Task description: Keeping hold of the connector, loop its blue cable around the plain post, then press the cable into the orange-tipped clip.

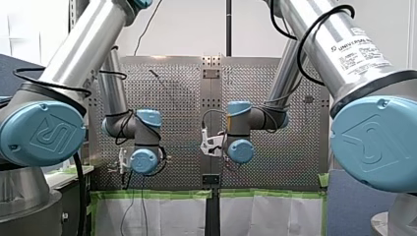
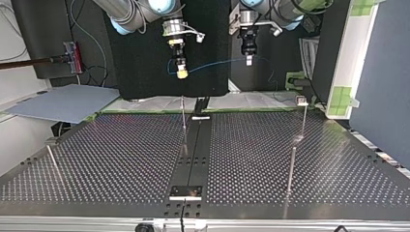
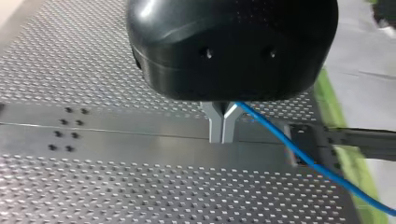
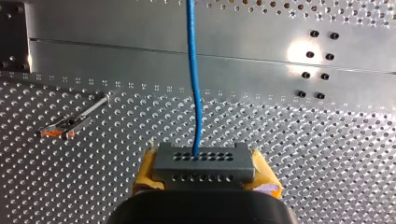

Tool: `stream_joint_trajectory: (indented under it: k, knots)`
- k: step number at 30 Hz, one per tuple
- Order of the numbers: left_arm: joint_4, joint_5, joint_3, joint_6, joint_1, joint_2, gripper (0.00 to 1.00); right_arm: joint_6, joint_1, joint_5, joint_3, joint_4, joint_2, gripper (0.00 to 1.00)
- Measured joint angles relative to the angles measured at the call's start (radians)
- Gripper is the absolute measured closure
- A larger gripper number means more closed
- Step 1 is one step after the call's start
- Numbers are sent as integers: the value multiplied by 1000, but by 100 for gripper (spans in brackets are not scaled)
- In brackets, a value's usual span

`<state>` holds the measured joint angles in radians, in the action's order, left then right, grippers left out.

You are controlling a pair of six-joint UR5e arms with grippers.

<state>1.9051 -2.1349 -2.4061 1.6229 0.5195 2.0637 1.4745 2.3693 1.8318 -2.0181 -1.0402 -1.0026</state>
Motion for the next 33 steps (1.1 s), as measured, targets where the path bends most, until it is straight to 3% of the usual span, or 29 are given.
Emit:
stream_joint_trajectory:
  k: [17,24,33]
  knots:
    - [0,0,0,0,-1,20,100,5,5,5,5,5,5,100]
    - [0,0,0,0,-1,20,100,48,57,57,57,57,57,100]
    - [0,0,0,0,-1,20,100,55,138,138,125,137,124,100]
